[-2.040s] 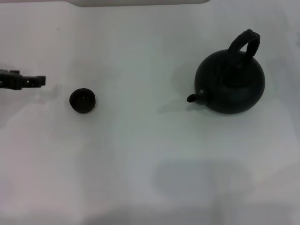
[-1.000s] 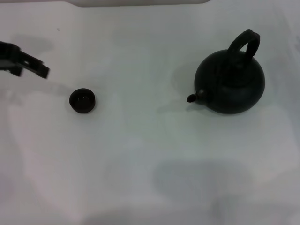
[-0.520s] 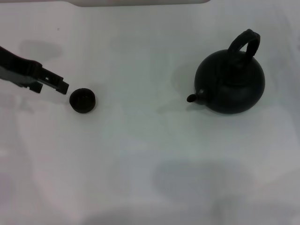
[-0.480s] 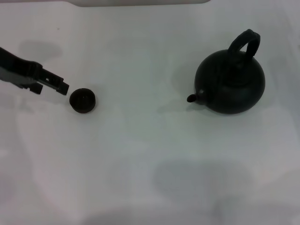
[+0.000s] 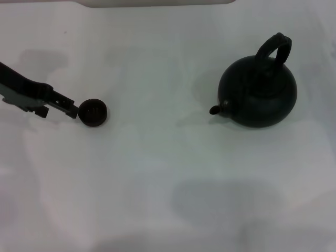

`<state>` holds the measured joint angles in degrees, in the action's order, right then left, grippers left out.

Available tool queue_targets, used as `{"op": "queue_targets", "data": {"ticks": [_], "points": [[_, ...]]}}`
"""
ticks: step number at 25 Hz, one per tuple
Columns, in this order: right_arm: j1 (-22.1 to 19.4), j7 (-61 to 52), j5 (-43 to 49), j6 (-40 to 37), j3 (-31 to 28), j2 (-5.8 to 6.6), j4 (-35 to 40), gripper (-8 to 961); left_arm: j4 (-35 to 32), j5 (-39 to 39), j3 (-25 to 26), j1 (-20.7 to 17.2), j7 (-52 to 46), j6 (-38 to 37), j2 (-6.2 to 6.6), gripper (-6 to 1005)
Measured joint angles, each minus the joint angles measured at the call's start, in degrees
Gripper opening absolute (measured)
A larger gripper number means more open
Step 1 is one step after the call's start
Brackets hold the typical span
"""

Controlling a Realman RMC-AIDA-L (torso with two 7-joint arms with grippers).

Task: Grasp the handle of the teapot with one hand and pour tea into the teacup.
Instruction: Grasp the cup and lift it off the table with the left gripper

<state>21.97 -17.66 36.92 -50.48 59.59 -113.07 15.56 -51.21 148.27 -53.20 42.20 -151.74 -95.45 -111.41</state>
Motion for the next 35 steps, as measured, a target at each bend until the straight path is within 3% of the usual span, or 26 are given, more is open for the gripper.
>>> {"op": "queue_targets", "data": {"ticks": [12, 21, 35], "points": [[-0.32, 0.00, 0.00, -1.04, 0.00, -0.23, 0.00, 883, 4.91, 0.26, -0.06, 1.70, 1.33, 5.23, -0.17, 875], [-0.31, 0.00, 0.00, -1.18, 0.00, -0.31, 0.03, 884, 7.30, 0.62, -1.96, 3.65, 2.65, 8.37, -1.44, 875], [-0.78, -0.04, 0.00, -2.34, 0.00, -0.39, 0.09, 883, 9.19, 0.82, -5.42, 5.49, 2.30, 10.43, -2.34, 874]]}}
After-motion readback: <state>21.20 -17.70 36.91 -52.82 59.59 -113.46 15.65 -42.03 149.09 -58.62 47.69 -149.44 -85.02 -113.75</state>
